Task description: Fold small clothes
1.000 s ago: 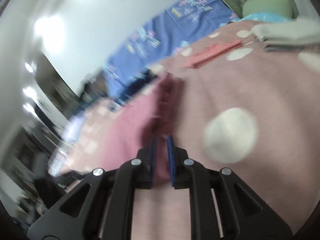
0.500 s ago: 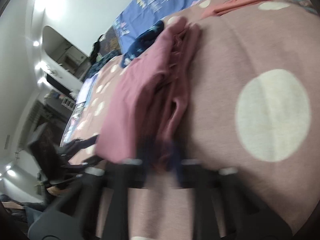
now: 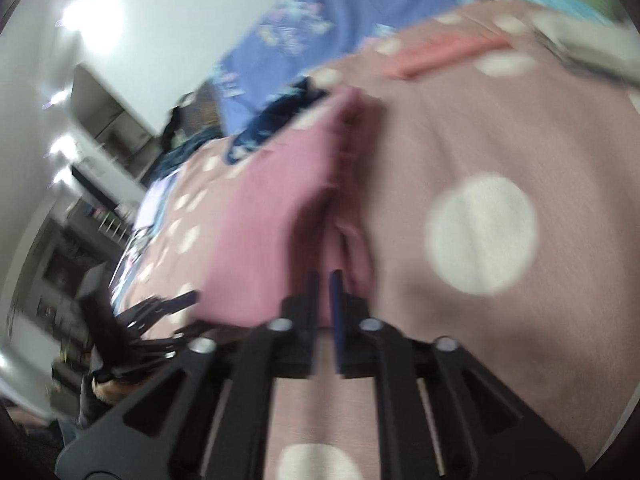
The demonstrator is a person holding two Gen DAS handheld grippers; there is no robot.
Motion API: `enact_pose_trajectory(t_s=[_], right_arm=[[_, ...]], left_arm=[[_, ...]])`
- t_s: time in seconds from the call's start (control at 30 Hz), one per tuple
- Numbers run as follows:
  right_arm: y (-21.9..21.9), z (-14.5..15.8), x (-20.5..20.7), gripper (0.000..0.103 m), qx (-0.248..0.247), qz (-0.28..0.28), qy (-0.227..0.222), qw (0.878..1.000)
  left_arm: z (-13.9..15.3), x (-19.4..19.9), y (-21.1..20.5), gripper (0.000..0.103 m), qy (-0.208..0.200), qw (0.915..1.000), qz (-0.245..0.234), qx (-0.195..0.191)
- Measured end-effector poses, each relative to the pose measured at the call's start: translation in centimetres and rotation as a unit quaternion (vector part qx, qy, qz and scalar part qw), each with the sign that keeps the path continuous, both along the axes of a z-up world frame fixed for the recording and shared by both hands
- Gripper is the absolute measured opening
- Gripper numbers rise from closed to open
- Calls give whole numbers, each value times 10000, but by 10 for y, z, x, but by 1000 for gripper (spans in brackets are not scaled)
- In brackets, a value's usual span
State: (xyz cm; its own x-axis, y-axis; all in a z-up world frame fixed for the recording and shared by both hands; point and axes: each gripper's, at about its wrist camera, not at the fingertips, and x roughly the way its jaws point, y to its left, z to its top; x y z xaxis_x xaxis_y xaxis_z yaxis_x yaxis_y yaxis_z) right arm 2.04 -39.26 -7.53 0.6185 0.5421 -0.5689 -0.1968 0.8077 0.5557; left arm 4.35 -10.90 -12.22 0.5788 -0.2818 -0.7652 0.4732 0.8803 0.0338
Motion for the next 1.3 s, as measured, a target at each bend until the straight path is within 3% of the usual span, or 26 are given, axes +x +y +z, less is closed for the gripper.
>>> enact_pose_trajectory(t_s=[0.03, 0.07, 0.1, 0.13, 0.17, 0.3, 0.43, 0.5, 0.67, 0.8, 0.87, 0.93, 1.03, 1.27, 1.3], right_arm=[[9, 1, 3, 45, -68, 164, -31, 9998], [17, -1, 5, 51, -172, 281, -13, 9995], [26, -4, 13, 43, -372, 342, 63, 9987], [34, -9, 18, 3, -537, 363, 148, 9978], [35, -14, 22, 5, -604, 311, 257, 9974], [4, 7, 6, 4, -444, -286, -203, 9984], [0, -27, 23, 7, -348, -112, 568, 9977], [4, -32, 21, 12, -335, -84, 590, 9977], [-2, -14, 19, 27, -302, -136, 274, 9991], [-1, -1, 35, 38, -252, -257, 94, 9993], [-3, 4, 50, 39, -306, -337, 36, 9990], [-3, 8, 68, 40, -391, -392, 22, 9985], [0, 15, 102, 47, -608, -383, -95, 9974], [17, 8, 191, 47, -1266, -491, 170, 9906], [22, 2, 203, 23, -1367, -427, 231, 9894]], left_arm=[[0, 0, 0, 63, -4, 10000, 0, -1], [0, 0, 0, 63, 2, 10000, 8, -13], [-1, 0, 0, 63, 13, 10000, 19, -23], [-1, 0, -1, 63, 25, 10000, 32, -31], [-2, 0, -1, 63, 36, 10000, 47, -34], [-2, -3, -3, 63, -5, 10000, -27, 85], [-7, -4, -2, 63, 123, 9995, -270, 119], [-6, -6, 0, 63, 175, 9990, -403, 37], [19, -9, 10, 17, 404, 9933, -767, -763], [33, 0, 1, 15, 223, 9902, -852, -1080], [24, 10, -13, 15, 253, 9921, -887, -852], [2, 20, -25, 15, 537, 9934, -872, -514], [-9, 18, -32, 16, 296, 9947, -914, -358], [-8, 22, -27, 17, 370, 9941, -914, -448], [-8, 21, -26, 17, 364, 9941, -914, -463]])
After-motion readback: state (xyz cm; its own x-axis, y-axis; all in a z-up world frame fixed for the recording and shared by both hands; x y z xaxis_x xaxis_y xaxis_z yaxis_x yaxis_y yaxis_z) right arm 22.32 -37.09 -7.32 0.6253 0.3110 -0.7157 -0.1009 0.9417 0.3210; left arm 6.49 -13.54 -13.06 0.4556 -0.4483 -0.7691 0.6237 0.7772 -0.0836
